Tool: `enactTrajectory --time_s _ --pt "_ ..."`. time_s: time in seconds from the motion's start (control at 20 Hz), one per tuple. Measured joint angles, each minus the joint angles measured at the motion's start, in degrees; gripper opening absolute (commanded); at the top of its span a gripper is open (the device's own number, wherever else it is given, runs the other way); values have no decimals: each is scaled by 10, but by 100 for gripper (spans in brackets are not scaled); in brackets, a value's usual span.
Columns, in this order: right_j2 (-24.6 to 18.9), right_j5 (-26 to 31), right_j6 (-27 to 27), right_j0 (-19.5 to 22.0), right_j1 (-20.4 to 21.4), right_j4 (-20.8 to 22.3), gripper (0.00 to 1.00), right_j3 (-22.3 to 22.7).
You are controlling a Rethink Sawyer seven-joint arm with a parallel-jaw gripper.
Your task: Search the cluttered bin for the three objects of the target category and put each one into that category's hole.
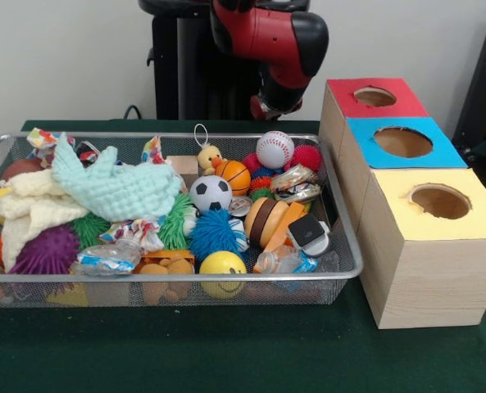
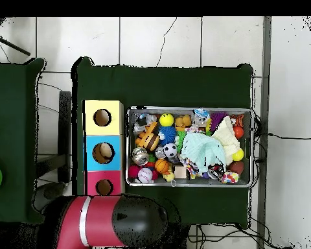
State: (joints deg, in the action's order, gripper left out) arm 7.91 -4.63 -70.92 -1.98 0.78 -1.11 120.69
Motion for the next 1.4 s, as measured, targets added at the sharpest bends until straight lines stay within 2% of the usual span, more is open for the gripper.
enactTrajectory --time_s 0.35,0.5,1.0,1.4 --pt "0 7 0 9 -24 0 0 -18" --pt "0 27 0 8 -31 0 0 -30" --pt "0 94 0 8 -32 1 0 -52" --pt "2 126 0 -1 -25 1 0 -56"
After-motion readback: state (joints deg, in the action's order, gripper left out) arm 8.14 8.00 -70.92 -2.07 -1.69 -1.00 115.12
